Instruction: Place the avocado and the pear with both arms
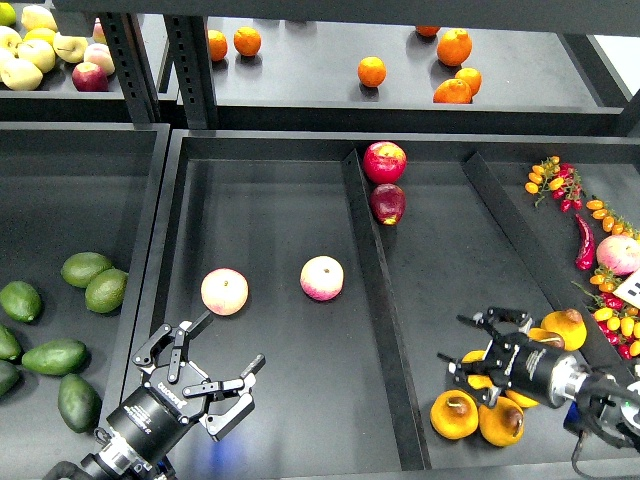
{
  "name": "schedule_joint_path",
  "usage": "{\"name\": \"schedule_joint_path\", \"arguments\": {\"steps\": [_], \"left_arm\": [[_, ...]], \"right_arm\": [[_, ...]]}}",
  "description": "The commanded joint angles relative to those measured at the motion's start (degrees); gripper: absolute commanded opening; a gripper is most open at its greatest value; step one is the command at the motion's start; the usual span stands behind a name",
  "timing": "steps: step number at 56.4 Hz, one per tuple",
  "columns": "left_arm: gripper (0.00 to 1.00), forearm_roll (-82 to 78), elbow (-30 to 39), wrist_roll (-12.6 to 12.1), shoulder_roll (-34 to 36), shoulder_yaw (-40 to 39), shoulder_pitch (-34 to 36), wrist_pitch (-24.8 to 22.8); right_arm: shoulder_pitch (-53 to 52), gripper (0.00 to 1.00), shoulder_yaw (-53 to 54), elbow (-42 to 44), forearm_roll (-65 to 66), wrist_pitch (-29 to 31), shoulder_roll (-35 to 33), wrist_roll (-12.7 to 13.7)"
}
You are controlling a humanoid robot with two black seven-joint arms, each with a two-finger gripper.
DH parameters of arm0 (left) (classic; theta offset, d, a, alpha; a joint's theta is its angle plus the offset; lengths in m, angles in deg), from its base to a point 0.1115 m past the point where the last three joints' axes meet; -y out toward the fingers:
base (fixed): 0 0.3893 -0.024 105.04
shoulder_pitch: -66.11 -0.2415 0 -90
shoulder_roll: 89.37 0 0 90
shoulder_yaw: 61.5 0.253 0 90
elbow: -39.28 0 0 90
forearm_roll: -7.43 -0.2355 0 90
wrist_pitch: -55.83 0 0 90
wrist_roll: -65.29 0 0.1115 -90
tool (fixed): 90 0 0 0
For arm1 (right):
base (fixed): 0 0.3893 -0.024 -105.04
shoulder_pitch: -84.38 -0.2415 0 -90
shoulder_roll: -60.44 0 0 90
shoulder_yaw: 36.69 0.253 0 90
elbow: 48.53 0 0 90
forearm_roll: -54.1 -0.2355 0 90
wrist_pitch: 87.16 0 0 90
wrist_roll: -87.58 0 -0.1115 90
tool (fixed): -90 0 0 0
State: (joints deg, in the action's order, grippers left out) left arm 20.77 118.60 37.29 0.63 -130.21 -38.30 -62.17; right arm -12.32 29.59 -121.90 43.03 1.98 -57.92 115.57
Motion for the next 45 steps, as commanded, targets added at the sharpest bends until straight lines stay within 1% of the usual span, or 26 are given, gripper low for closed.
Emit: {"name": "schedule_joint_path", "arguments": {"steps": [1,6,11,23,24,28,38,45], "left_arm": [[0.99,-0.15,-0.04,0.0,0.0,-0.11,0.0,0.0],[0.99,-0.33,-0.04,0.0,0.0,-0.11,0.0,0.0],[0.99,-0.42,-0.04,0.0,0.0,-0.73,0.09,0.0],[0.99,-0.77,-0.21,0.0,0.0,-3.54,0.35,0.0],[0.99,-0.77,-0.21,0.0,0.0,-3.8,0.44,0.0],[0.99,-1.12,-0.3,0.0,0.0,-6.0,0.88,0.0],[0.99,-1.21,-1.88,0.0,0.0,-11.27,2.98,0.0],[0.99,-1.21,-5.22,0.0,0.0,-16.89,8.43,0.0]], "right_arm": [[-0.15,0.7,6.39,0.08,0.26,-0.1,5.76,0.01],[-0.15,0.7,9.21,0.34,0.44,-0.02,9.89,0.01],[0.02,0.74,11.76,0.6,0.44,0.07,14.29,0.01],[1.78,0.76,18.0,0.69,1.93,0.77,28.17,0.01],[1.78,0.76,18.35,0.69,2.02,0.77,28.36,0.01],[1.78,0.83,19.85,1.04,2.46,2.0,28.36,0.01],[1.69,0.97,19.76,2.36,2.46,5.17,28.36,0.01],[0.38,0.99,20.03,5.96,2.37,7.54,28.36,0.01]]}}
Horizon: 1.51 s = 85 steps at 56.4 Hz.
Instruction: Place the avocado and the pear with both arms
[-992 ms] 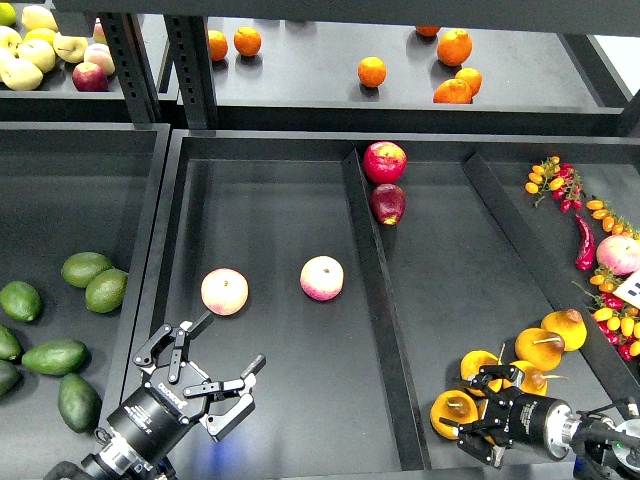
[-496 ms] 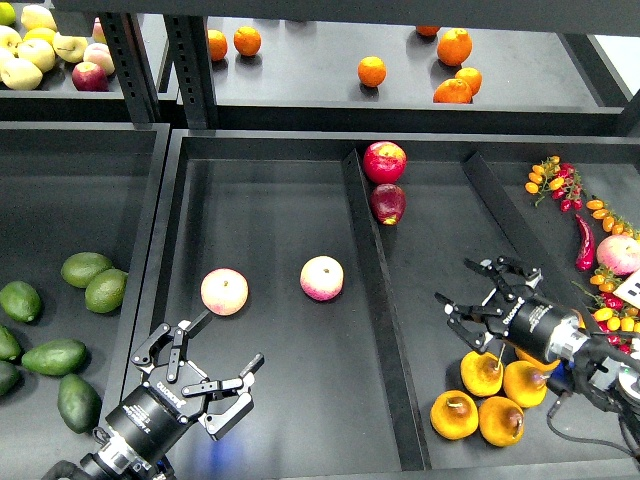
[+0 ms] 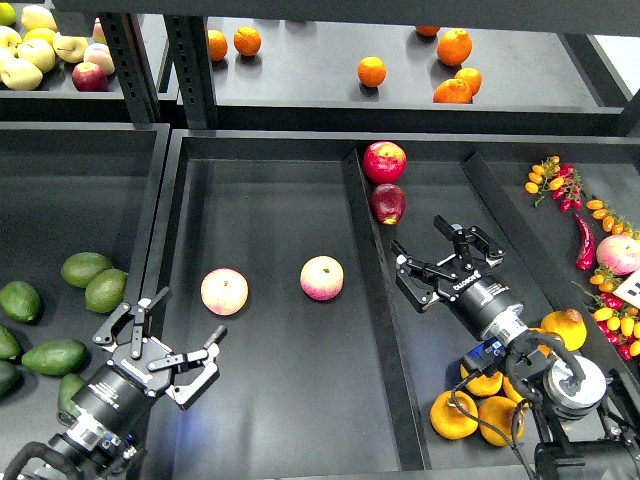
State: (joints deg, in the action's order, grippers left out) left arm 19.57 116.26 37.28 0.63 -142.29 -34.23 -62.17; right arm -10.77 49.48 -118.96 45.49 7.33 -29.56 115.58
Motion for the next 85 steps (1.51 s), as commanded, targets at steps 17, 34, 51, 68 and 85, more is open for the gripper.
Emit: {"name": "schedule_joint_path", "arguments": {"steps": [17,34,51,68,85], "left_arm": [[0.99,-2.47,-9.65,0.01,0.0,-9.74,14.3,0.0],[0.99,-2.39,-9.22,0.01,0.0,-9.65,14.91,0.0],[0.99,-2.47,-5.87,0.01,0.0,-7.72,11.14,0.0],[0.99,-2.47,-4.21,0.01,0.0,-6.58,7.36,0.0],[0.99,-2.56,1.33,0.01,0.0,-6.49,5.33,0.0]], "right_arm": [[-7.06,0.99,-0.04,9.52,-0.79,9.92,0.0,0.0],[-7.59,0.99,-1.44,10.75,-5.89,16.07,0.0,0.0],[-7.59,0.99,-1.79,12.25,-7.21,16.51,0.0,0.0],[-7.33,1.0,-1.79,13.39,-8.88,16.34,0.0,-5.24],[1.72,1.0,-12.69,2.67,-9.14,15.99,0.0,-5.24]]}}
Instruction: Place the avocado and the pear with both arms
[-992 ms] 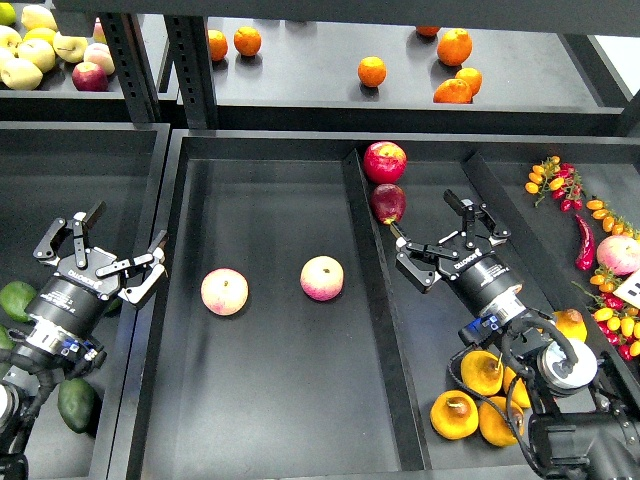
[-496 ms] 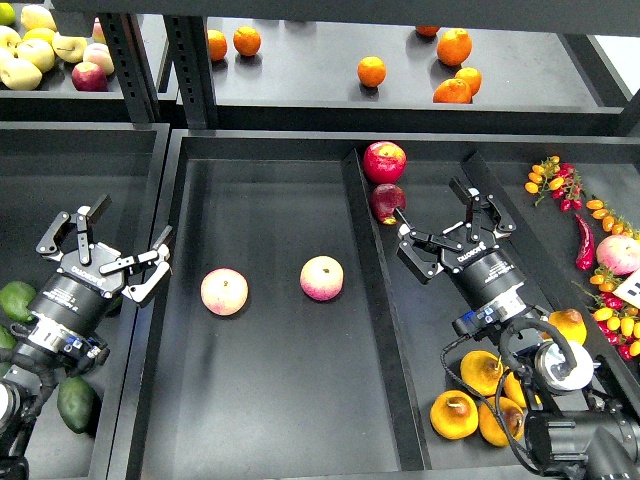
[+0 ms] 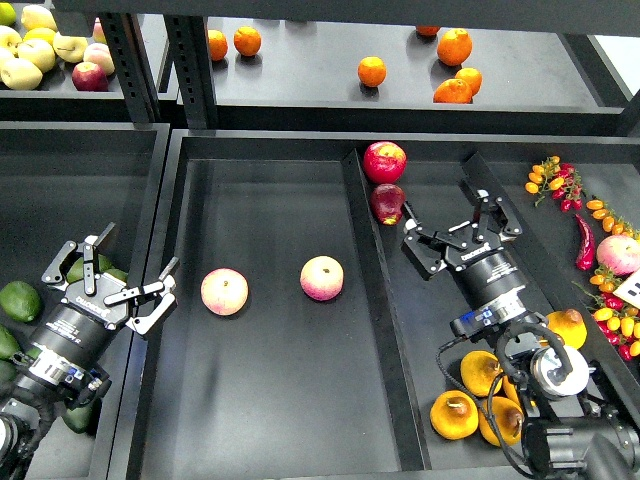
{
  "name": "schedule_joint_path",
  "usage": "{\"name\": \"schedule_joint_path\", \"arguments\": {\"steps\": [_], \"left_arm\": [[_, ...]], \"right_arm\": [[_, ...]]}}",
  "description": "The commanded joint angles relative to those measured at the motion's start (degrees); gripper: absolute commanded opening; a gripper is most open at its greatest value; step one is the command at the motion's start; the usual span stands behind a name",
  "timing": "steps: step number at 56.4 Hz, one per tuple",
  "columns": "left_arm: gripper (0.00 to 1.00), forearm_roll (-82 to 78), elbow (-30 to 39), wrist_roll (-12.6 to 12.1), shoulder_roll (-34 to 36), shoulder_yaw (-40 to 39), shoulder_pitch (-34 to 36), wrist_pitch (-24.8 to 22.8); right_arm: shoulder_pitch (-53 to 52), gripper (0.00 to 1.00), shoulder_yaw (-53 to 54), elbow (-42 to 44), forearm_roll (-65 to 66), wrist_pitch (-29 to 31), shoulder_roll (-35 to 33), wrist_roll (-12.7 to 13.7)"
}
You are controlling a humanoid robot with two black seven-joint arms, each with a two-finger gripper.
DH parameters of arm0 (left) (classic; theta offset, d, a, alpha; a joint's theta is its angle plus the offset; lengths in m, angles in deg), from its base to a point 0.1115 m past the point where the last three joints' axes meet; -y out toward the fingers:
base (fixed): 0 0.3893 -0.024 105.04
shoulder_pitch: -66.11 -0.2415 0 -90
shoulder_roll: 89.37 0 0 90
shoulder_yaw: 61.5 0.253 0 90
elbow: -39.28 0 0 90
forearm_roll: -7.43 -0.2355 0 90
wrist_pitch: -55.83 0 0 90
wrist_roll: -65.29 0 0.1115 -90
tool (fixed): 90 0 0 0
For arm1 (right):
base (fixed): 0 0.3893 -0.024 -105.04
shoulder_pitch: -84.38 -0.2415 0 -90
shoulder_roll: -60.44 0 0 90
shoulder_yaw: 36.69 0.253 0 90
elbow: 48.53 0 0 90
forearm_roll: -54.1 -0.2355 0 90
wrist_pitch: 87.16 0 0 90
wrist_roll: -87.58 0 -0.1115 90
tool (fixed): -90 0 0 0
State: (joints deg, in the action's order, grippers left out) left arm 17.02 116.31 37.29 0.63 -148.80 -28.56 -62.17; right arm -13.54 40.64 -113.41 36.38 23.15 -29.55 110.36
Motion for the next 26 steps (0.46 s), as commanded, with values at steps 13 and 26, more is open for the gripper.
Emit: {"name": "schedule_joint_path", "arguments": {"steps": [13,26], "left_arm": [[0.99,-0.71,2.25,0.05,0.0,0.02,-0.6,0.0],[0.99,-0.88,2.25,0.14,0.0,0.11,-0.6,0.0]], "right_arm": [[5.73,1.0,-3.94,-3.58,-0.12,0.35,-0.01,-0.11],[5.73,1.0,-2.88,-4.2,-0.12,0.44,-0.01,-0.11]]}}
